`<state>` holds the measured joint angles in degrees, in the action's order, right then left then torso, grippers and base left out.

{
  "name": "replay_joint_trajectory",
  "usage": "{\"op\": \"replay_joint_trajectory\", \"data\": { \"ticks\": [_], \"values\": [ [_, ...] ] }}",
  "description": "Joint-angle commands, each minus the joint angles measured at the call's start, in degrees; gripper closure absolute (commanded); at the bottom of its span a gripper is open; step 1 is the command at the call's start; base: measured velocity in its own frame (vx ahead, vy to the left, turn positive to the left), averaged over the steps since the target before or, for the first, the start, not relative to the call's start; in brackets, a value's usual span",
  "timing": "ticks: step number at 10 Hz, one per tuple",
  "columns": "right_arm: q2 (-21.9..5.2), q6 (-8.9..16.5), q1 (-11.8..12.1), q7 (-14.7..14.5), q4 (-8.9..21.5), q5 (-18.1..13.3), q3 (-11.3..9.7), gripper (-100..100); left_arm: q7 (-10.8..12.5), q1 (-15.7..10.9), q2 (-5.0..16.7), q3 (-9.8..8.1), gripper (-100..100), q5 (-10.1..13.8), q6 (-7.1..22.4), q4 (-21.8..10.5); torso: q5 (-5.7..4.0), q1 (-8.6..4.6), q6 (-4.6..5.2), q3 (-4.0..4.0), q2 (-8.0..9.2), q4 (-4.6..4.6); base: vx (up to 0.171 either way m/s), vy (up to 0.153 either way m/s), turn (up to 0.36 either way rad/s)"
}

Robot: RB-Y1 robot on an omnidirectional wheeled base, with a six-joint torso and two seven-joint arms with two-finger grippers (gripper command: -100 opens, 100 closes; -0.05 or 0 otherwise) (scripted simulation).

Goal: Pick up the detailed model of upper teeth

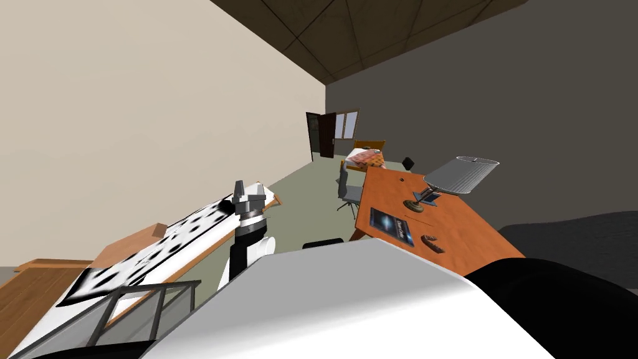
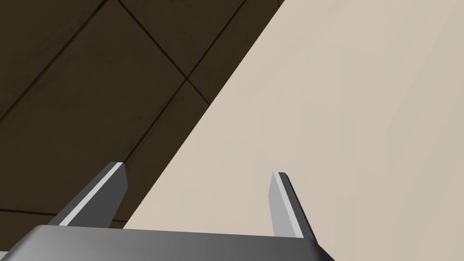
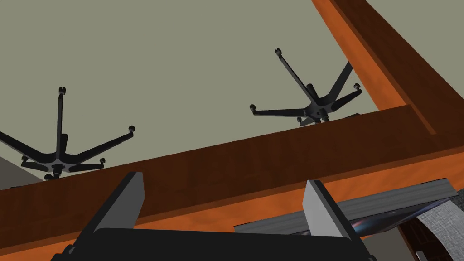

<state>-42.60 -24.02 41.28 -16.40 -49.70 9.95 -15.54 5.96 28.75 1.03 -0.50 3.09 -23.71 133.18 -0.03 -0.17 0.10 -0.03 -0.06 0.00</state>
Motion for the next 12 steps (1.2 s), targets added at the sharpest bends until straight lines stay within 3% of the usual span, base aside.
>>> {"op": "replay_joint_trajectory", "data": {
  "ticks": [1,5,7,8,11,12],
  "values": [
    [-0.3,-0.6,-0.1,0.0,1.7,0.0,-0.3,-100,0.0,0.0,0.0,0.0,0,0.0,0.0,0.0,0.0,0.0,0.0,0.0,0.0,0.0,0.012,-0.015,-0.041],
    [-2.9,0.2,-1.0,-2.1,7.2,0.3,-2.0,-100,0.0,0.0,0.0,0.0,0,0.0,0.0,0.0,0.0,-0.06,-0.07,-0.01,-0.04,0.0,0.028,-0.032,0.201],
    [-5.3,0.8,-2.0,-4.0,12.1,0.4,-3.6,-100,0.0,0.0,0.0,0.0,0,0.0,0.0,0.0,0.0,-0.01,-0.04,0.01,0.0,0.01,0.028,-0.048,0.277],
    [-5.3,0.8,-2.0,-4.0,12.1,0.4,-3.6,-100,0.0,0.0,0.0,0.0,0,0.0,0.0,0.0,-0.01,-0.1,-0.07,-0.01,-0.03,0.01,0.023,-0.06,0.128],
    [-7.8,1.6,-3.7,-6.4,17.7,0.5,-5.9,-100,0.0,0.0,0.0,0.0,0,0.0,0.0,0.0,-0.01,-0.1,-0.03,0.01,0.01,0.01,0.015,-0.065,0.232],
    [-7.8,1.6,-3.7,-6.4,17.4,0.5,-5.9,-100,0.0,0.0,0.0,0.0,0,0.0,0.0,0.0,-0.03,-0.18,-0.05,0.01,0.02,0.01,0.01,-0.077,0.078]
  ]
}}
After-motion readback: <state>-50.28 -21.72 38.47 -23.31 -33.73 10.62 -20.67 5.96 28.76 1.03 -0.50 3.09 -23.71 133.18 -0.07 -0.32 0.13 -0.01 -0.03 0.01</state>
